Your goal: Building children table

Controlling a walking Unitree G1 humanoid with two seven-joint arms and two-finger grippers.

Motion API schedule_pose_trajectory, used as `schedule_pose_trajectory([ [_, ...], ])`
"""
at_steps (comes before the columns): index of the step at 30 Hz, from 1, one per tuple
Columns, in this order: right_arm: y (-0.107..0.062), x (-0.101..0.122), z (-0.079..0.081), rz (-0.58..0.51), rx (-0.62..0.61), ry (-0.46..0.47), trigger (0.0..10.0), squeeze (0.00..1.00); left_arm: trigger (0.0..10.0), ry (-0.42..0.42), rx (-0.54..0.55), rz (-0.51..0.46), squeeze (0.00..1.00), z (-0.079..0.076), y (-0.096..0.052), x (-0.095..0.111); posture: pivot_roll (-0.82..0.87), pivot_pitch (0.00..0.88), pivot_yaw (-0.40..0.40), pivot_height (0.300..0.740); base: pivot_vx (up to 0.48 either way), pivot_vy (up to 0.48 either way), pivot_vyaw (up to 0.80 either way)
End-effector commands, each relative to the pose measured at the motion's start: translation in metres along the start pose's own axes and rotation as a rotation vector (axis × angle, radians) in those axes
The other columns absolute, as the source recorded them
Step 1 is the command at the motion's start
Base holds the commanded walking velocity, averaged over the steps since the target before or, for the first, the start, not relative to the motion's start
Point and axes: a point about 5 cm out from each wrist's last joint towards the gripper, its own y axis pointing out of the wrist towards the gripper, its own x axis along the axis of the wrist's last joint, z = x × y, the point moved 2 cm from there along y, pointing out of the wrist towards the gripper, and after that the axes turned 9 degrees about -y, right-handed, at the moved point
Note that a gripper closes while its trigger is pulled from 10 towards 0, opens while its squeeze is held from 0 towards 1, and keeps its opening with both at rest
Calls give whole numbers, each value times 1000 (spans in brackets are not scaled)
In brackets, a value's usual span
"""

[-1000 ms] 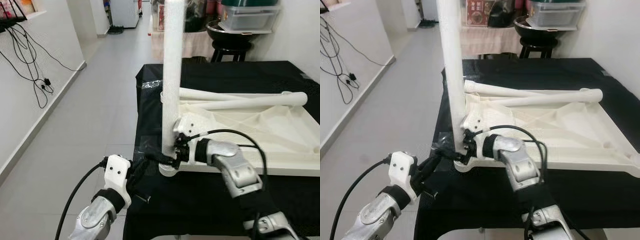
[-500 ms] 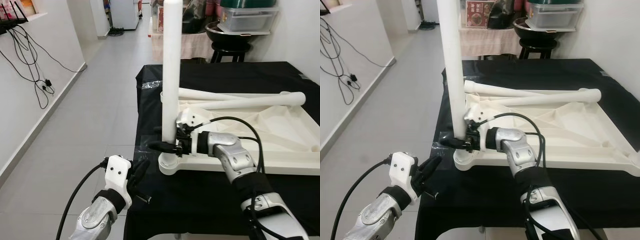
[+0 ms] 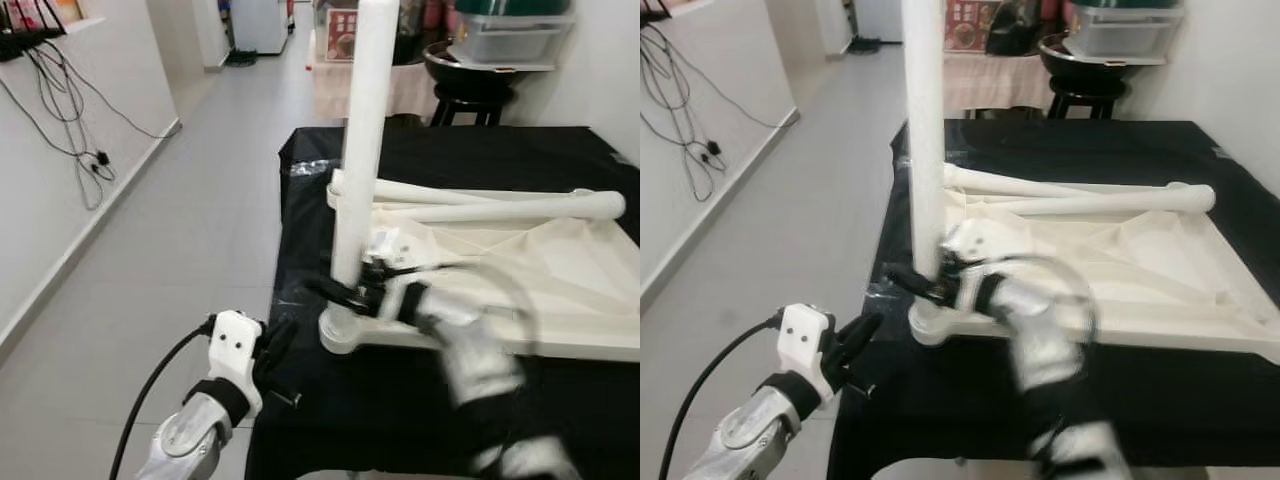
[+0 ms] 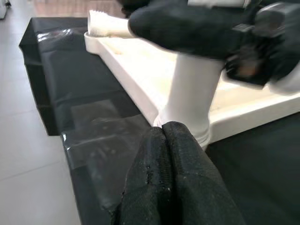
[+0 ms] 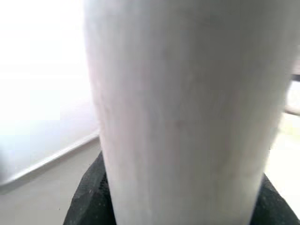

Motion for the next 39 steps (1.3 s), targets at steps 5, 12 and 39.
schedule_pose_trajectory([
  [5,-11,-28,-2,169,-34,-89,0,0,10000,-3,2,23,0,5,-2,-3,-21,35,7,740,0,0,0],
  [12,-8,-25,4,184,-16,-33,10000,0,10000,0,10,18,0,7,0,-2,-18,31,6,740,0,0,0],
  [39,7,34,1,-95,928,-2,0,0,10000,-5,11,14,0,4,1,-3,4,31,-6,740,0,0,0],
])
